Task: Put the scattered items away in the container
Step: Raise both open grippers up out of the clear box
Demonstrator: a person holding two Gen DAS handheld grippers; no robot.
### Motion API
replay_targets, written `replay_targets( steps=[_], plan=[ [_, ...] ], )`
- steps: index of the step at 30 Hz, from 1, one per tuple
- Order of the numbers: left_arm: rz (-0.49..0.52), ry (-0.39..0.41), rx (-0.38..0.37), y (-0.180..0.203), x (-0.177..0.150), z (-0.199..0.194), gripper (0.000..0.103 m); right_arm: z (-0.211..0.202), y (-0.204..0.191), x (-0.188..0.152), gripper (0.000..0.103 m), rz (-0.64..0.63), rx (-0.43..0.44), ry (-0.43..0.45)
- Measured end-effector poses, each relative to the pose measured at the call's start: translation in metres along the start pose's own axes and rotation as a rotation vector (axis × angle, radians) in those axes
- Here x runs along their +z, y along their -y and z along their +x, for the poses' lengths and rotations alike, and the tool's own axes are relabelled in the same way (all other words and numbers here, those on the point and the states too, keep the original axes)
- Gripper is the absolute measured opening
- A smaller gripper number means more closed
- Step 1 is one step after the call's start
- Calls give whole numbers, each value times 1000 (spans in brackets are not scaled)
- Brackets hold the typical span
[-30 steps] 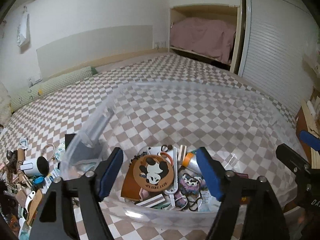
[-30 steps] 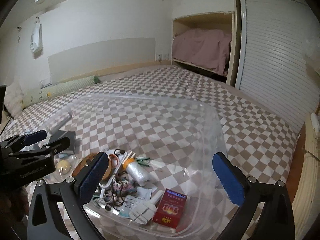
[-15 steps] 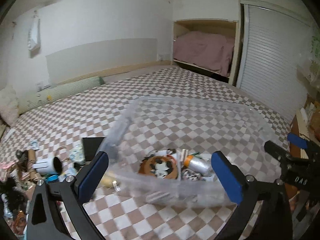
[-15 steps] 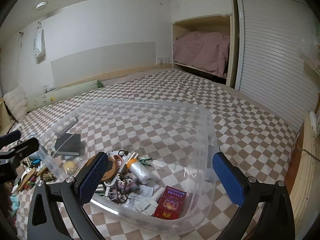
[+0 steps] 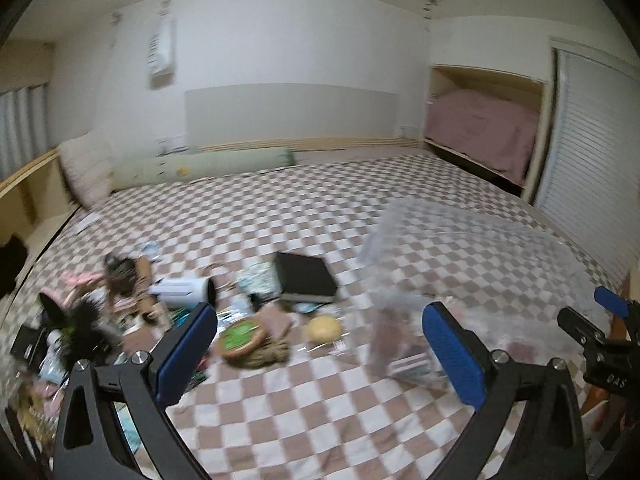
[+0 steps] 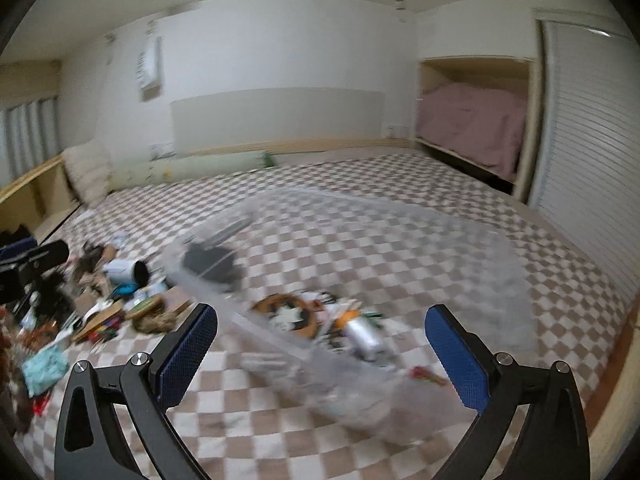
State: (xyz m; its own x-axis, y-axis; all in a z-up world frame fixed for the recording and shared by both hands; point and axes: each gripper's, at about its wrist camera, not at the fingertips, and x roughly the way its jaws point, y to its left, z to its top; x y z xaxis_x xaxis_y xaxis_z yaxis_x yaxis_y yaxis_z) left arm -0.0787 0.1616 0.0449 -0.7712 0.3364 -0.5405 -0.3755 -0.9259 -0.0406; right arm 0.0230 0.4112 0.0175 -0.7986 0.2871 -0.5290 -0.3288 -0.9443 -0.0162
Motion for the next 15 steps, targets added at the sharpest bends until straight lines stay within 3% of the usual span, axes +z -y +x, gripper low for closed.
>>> replay_targets(
  steps=[6,15],
  plan=[
    [-70,-44,129,-68,-34,-2,103,16,-57,-16,103,-94,63,-35],
    [-131,-122,303,-154,-94,-5,103,33,-96,-40,103,-95,131,-93]
  ],
)
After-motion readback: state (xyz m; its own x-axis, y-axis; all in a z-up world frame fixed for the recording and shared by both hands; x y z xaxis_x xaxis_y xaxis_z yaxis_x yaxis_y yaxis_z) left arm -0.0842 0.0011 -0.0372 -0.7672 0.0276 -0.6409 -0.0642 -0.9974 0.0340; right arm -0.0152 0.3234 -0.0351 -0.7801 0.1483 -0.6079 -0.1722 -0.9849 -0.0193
